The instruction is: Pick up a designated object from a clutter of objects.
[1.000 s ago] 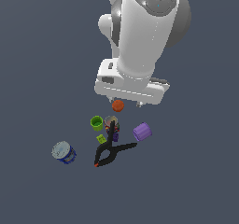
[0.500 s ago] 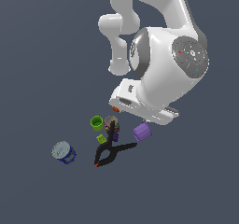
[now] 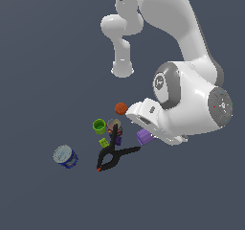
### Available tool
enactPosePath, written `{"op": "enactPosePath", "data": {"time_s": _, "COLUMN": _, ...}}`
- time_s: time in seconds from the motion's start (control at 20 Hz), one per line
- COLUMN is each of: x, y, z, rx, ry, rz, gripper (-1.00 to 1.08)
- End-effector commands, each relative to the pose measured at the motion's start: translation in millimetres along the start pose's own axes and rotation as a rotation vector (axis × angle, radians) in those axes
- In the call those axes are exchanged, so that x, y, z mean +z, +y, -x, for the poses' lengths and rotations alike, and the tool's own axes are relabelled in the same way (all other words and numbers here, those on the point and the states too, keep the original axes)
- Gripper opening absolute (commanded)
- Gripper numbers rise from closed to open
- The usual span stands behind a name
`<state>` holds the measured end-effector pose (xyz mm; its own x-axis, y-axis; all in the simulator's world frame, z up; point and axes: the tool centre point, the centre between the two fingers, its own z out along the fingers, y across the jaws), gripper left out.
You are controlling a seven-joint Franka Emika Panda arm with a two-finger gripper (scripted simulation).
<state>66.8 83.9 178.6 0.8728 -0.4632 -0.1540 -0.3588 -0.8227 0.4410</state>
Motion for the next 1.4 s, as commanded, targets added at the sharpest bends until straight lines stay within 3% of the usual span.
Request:
{"op": "enactPosePath", "data": {"time_s": 0.0, "x": 10, "y": -13, "z": 0, "rx": 0.045, "ry": -0.004, "rz": 0.043, "gripper": 1.08}}
{"op": "enactPosePath", "data": {"time_s": 0.4, "x": 43, "y": -52, "z": 4, "rx": 0.184, "ry": 0.005, "rz": 0.175, "gripper": 1.08}}
{"op": "enactPosePath", "data": {"time_s": 0.7, "x": 62, "y": -71, "z": 9, "rx": 0.263, "ry": 0.023, "rz": 0.247, "gripper": 1.08}}
{"op": "enactPosePath", "data": {"time_s": 1.0, "x": 73, "y": -81, "z": 12, "rx": 0.308, "ry": 0.038, "rz": 0.288, "gripper": 1.08}}
{"op": "enactPosePath", "data": {"time_s": 1.35, "x": 76, "y": -84, "z": 13, "rx": 0.316, "ry": 0.041, "rz": 0.296, "gripper": 1.08}}
